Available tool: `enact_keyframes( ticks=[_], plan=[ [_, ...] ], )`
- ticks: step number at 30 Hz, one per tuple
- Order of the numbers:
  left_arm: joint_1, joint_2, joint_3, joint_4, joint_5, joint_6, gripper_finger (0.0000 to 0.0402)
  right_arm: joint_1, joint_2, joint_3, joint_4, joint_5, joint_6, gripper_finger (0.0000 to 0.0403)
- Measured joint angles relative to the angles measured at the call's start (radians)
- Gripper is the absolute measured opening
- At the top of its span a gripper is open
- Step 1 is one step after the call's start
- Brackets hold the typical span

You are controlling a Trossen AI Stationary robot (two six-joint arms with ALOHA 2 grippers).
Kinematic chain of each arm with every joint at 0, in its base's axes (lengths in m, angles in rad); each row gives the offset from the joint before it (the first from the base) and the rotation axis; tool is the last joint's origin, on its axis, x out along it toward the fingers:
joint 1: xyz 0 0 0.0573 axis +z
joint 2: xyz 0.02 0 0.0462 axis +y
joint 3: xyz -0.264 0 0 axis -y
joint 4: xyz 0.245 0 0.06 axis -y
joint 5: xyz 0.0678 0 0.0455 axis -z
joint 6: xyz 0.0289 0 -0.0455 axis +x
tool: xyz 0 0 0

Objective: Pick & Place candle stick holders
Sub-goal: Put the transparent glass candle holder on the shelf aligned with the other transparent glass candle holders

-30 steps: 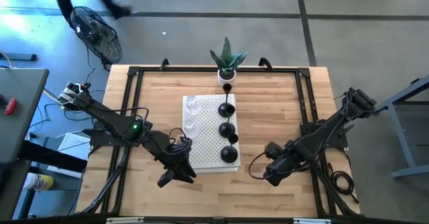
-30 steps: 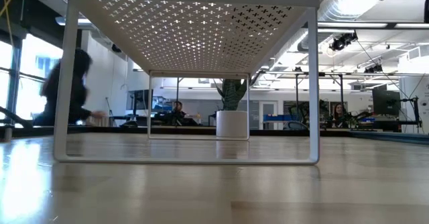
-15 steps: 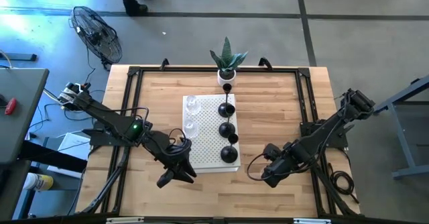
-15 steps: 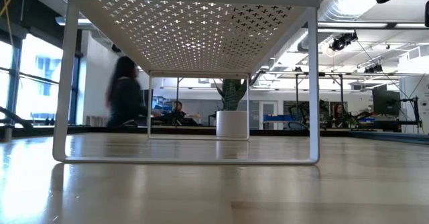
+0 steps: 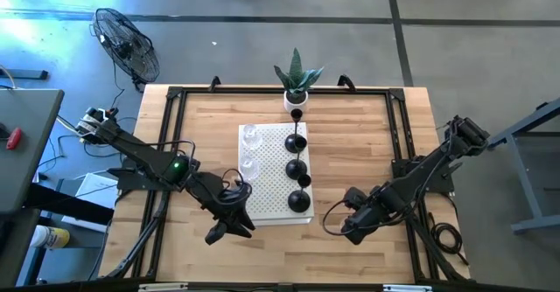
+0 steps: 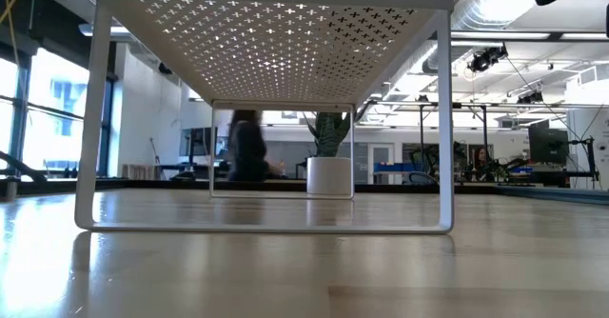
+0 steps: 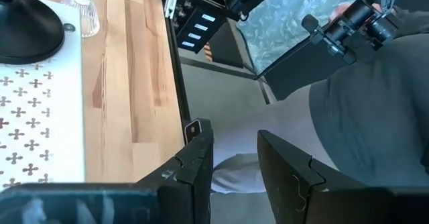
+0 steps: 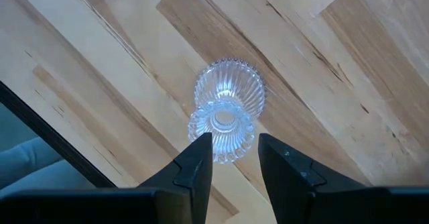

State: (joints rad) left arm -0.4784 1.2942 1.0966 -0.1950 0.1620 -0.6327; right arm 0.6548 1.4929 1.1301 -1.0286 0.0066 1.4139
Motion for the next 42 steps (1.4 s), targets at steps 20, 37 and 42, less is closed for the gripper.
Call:
enact_keyframes(
  ticks=[20, 37, 42],
  plan=[
    [0.001, 0.000, 0.000, 0.012, -0.102, 0.053, 0.0115, -0.002, -0.005, -0.219, 0.340, -0.095, 0.018, 0.0114],
    [0.001, 0.000, 0.000, 0.012, -0.212, 0.109, 0.0115, -0.002, -0.005, -0.320, 0.551, -0.104, 0.024, 0.0072],
    [0.001, 0.000, 0.000, 0.009, -0.213, 0.109, 0.0115, -0.002, -0.015, -0.321, 0.542, -0.094, 0.011, 0.0036]
  ],
)
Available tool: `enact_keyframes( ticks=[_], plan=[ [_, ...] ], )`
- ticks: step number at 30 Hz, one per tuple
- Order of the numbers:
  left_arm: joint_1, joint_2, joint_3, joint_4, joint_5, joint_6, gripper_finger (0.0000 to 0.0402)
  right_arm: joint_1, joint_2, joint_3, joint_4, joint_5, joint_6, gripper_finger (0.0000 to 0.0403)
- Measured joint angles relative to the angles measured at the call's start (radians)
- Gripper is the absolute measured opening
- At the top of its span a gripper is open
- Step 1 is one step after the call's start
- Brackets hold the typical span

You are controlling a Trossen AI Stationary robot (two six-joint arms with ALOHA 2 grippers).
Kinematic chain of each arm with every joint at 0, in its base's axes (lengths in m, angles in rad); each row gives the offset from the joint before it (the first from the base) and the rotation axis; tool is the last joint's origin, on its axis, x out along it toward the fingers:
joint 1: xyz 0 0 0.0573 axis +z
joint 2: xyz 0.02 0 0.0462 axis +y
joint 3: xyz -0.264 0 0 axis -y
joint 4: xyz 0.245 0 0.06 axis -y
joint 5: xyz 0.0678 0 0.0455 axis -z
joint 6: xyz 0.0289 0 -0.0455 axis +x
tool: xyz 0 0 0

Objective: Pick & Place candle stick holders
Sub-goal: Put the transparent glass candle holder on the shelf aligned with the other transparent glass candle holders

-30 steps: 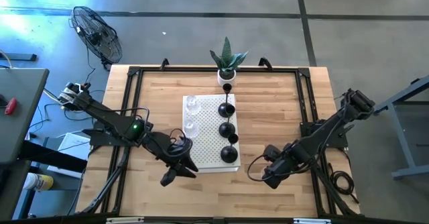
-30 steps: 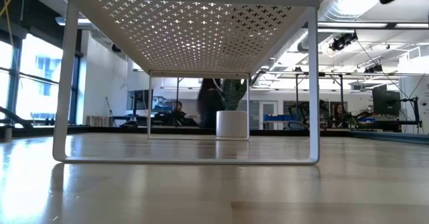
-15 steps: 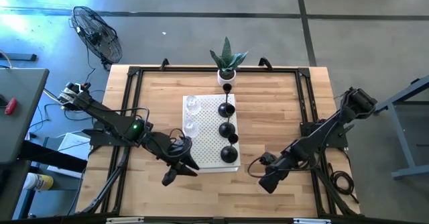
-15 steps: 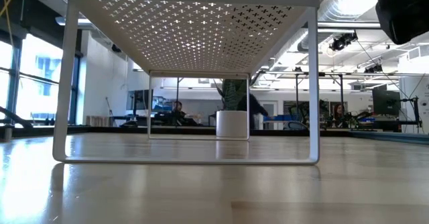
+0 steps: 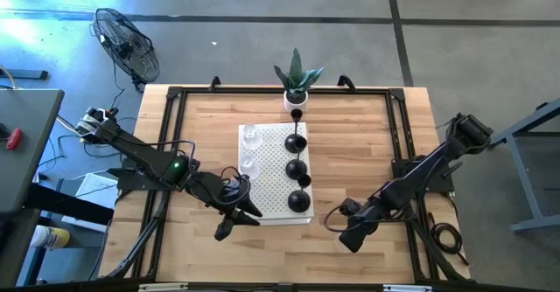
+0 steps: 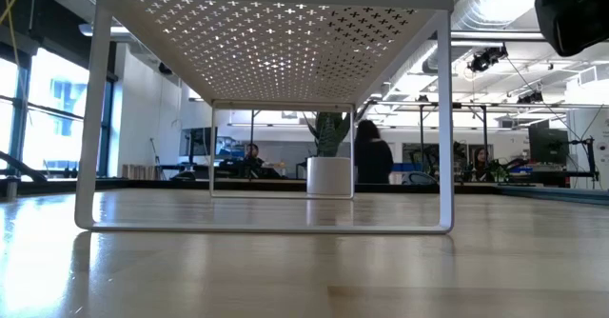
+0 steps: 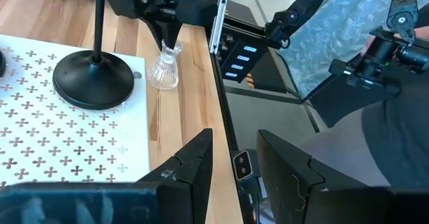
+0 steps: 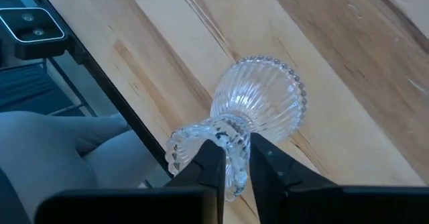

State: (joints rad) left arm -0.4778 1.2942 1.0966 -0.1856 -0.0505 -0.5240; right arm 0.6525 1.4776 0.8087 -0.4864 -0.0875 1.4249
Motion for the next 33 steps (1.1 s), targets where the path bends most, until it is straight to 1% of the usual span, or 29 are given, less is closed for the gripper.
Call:
enact_keyframes(
  ticks=[2, 6, 9, 12, 17, 19, 23, 26, 29, 31, 33],
  plan=[
    [0.000, 0.000, 0.000, -0.003, 0.000, 0.000, 0.0115, 0.001, -0.013, -0.002, -0.006, 0.011, -0.005, 0.0036],
    [0.000, 0.000, 0.000, -0.005, -0.005, 0.000, 0.0115, 0.001, -0.049, 0.001, -0.028, 0.080, -0.012, 0.0026],
    [0.000, 0.000, 0.000, -0.005, -0.013, -0.003, 0.0115, 0.008, -0.059, 0.054, -0.141, 0.128, -0.028, 0.0024],
    [0.000, 0.000, 0.000, -0.004, -0.013, -0.003, 0.0115, 0.012, -0.057, 0.143, -0.333, 0.146, -0.046, 0.0023],
    [0.000, 0.000, 0.000, -0.001, -0.013, -0.003, 0.0115, 0.011, -0.060, 0.341, -0.536, 0.182, -0.081, 0.0023],
    [0.000, 0.000, 0.000, 0.000, -0.013, -0.003, 0.0115, 0.012, -0.060, 0.415, -0.603, 0.208, -0.099, 0.0023],
    [0.000, 0.000, 0.000, 0.003, -0.020, -0.003, 0.0115, 0.010, -0.062, 0.558, -0.662, 0.250, -0.132, 0.0023],
    [0.000, 0.000, 0.000, 0.003, -0.072, 0.015, 0.0115, 0.012, -0.062, 0.639, -0.677, 0.282, -0.179, 0.0024],
    [0.000, 0.000, 0.000, 0.008, -0.167, 0.085, 0.0115, 0.011, -0.063, 0.697, -0.651, 0.324, -0.233, 0.0023],
    [0.000, 0.000, 0.000, 0.027, -0.233, 0.142, 0.0115, 0.011, -0.063, 0.720, -0.642, 0.336, -0.267, 0.0023],
    [0.000, 0.000, 0.000, 0.066, -0.279, 0.235, 0.0115, 0.011, -0.063, 0.735, -0.610, 0.338, -0.293, 0.0023]
  ],
)
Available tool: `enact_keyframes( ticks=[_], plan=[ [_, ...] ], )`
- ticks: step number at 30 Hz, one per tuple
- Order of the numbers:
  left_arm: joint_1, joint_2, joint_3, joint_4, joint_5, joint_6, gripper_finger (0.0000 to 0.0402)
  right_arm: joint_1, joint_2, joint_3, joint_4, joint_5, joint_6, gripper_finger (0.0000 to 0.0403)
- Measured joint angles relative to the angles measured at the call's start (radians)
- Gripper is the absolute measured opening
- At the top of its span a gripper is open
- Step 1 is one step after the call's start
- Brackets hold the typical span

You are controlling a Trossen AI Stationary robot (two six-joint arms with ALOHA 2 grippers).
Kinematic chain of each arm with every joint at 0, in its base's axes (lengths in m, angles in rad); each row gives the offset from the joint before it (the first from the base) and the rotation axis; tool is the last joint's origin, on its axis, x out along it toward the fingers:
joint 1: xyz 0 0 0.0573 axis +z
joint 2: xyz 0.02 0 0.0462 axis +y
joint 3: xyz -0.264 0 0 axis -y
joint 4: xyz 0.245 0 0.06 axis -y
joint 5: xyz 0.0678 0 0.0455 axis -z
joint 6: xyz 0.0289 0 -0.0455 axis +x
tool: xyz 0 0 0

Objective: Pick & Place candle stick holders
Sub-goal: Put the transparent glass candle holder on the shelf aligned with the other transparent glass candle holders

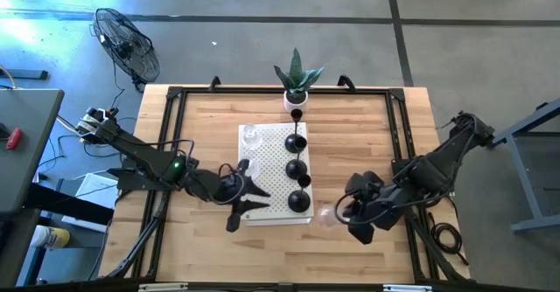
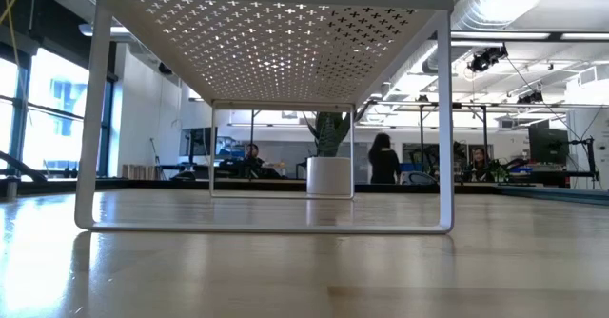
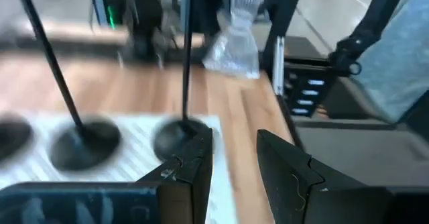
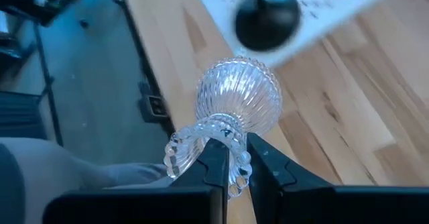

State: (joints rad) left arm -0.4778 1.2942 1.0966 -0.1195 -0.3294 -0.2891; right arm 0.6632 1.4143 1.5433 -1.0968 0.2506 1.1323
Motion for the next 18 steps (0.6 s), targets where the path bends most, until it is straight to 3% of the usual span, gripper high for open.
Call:
enact_keyframes(
  ticks=[3, 6, 12, 18],
  plan=[
    [0.000, 0.000, 0.000, 0.083, 0.001, 0.147, 0.0115, 0.000, 0.000, 0.002, 0.013, 0.003, -0.032, 0.0024],
    [0.000, 0.000, 0.000, 0.179, 0.100, 0.210, 0.0115, -0.002, 0.000, -0.002, 0.023, 0.001, -0.036, 0.0024],
    [-0.001, 0.000, 0.000, 0.280, 0.291, 0.212, 0.0115, -0.002, 0.001, -0.002, 0.038, -0.002, -0.065, 0.0024],
    [0.005, 0.067, 0.003, 0.371, 0.286, 0.136, 0.0115, -0.006, 0.001, -0.002, 0.115, -0.013, -0.112, 0.0023]
  ],
)
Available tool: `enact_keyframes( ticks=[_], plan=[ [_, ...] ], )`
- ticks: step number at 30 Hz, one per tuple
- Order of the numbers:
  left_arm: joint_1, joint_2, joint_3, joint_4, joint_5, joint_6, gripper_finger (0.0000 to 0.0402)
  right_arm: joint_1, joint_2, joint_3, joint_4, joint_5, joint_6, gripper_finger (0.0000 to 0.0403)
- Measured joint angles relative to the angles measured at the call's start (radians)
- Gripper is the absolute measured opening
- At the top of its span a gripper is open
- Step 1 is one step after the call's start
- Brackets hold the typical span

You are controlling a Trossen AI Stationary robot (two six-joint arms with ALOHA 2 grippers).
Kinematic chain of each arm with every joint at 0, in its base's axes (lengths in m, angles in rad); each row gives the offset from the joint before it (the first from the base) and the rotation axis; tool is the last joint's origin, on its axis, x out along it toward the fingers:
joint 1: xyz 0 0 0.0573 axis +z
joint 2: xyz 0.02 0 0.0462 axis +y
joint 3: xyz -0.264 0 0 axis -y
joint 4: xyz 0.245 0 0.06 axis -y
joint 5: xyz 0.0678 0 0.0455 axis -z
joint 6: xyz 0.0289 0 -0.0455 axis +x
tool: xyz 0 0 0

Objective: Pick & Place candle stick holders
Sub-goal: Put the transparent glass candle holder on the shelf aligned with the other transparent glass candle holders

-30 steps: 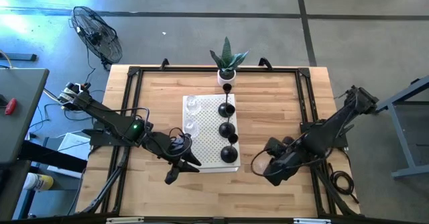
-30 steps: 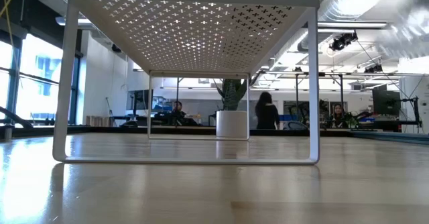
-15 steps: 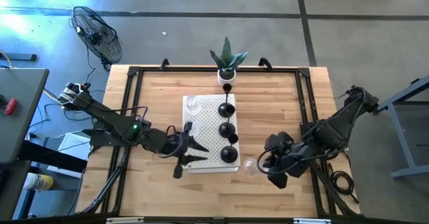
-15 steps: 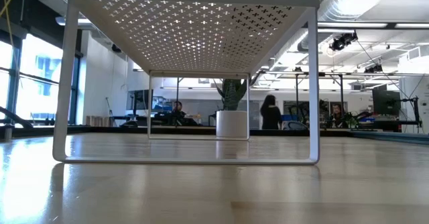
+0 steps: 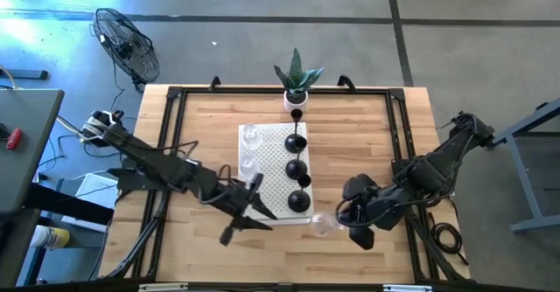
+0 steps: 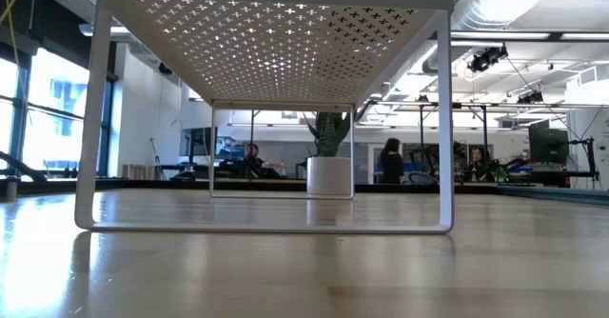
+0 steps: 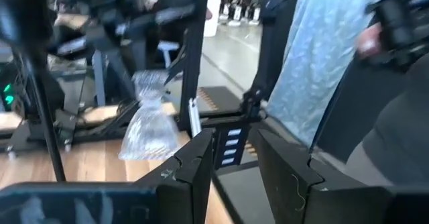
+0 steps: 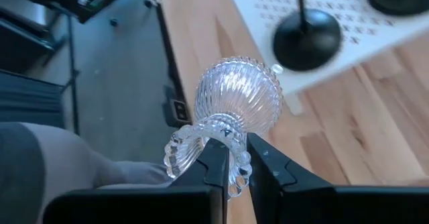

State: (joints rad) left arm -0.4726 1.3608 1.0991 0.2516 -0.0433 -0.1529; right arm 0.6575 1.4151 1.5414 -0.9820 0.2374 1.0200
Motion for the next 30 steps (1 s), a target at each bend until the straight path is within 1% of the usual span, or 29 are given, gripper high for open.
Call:
enact_keyframes(
  ticks=[5, 9, 14, 20, 23, 27, 30],
  plan=[
    [0.010, 0.064, 0.016, -0.013, -0.008, -0.010, 0.0115, -0.004, 0.003, 0.000, 0.088, -0.008, -0.046, 0.0023],
    [0.008, 0.070, 0.017, -0.009, -0.002, -0.012, 0.0115, -0.010, 0.026, 0.000, 0.119, -0.024, -0.074, 0.0024],
    [0.008, 0.070, 0.019, 0.015, 0.014, -0.044, 0.0115, -0.033, 0.079, 0.000, 0.164, -0.113, -0.105, 0.0023],
    [0.008, 0.070, 0.019, 0.016, 0.035, -0.136, 0.0115, -0.072, 0.137, 0.000, 0.265, -0.215, -0.157, 0.0023],
    [0.007, 0.070, 0.019, 0.016, 0.073, -0.141, 0.0115, -0.083, 0.152, 0.000, 0.322, -0.245, -0.180, 0.0024],
    [0.007, 0.075, 0.019, 0.020, 0.143, -0.192, 0.0115, -0.089, 0.152, 0.000, 0.373, -0.246, -0.197, 0.0024],
    [0.007, 0.090, 0.018, 0.030, 0.155, -0.200, 0.0115, -0.089, 0.152, 0.000, 0.419, -0.244, -0.213, 0.0023]
  ],
)
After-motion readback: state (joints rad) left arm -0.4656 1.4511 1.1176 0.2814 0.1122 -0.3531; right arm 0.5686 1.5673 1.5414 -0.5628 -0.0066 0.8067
